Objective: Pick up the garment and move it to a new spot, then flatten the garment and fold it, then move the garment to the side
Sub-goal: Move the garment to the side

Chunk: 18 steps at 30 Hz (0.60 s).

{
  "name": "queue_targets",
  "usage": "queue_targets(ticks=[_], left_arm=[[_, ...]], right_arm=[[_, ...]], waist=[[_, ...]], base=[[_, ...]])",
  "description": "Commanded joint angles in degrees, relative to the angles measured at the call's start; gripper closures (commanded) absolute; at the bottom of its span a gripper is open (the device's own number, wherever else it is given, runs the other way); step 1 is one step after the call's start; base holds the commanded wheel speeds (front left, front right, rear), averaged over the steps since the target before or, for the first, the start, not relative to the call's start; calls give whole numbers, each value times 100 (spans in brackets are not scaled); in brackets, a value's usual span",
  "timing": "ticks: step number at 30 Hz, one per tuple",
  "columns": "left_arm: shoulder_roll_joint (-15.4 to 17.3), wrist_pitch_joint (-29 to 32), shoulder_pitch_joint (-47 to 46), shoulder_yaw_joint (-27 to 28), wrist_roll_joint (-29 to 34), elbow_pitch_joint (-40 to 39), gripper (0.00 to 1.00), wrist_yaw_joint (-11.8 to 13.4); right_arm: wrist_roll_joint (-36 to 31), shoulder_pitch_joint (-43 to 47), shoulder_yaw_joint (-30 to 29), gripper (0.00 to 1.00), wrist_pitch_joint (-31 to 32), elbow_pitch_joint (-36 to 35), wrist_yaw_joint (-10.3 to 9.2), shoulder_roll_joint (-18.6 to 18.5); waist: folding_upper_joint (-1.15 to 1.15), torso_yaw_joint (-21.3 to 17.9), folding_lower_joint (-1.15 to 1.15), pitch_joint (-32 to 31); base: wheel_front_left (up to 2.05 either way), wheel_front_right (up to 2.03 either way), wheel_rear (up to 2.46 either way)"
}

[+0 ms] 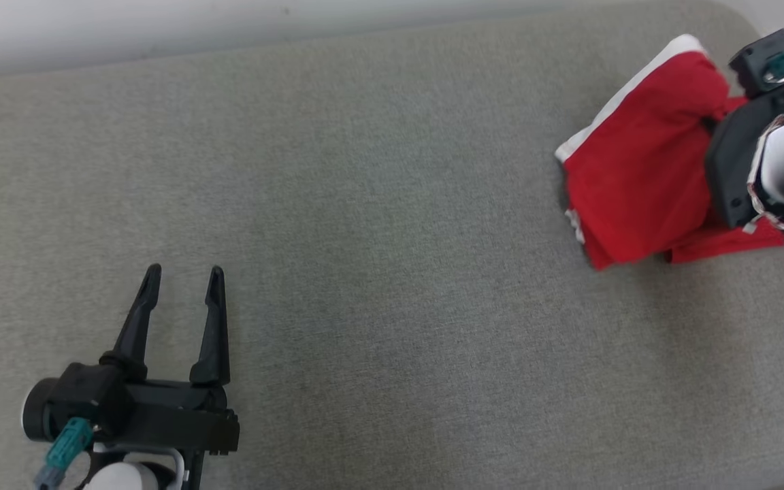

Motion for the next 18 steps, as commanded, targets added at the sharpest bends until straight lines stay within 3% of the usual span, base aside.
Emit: queue_targets(ticks=[1,6,18], left_arm=[[36,2,-135,18,105,-50,0,-34],[143,2,-291,-51,175,-109,0,-80],[380,2,-643,-313,276,-188,0,-123]], right_arm=[[-58,-158,-12,100,-166,60,-16,-133],[-201,-355,-71,100,-596,354,-17,-379],[-974,-407,-688,100,-1769,1374,-16,-460]], waist=[[-1,-305,-1,418],[-1,-388,-1,664],[-1,-440,-1,1138]], base=[[0,0,0],[0,0,0],[0,0,0]])
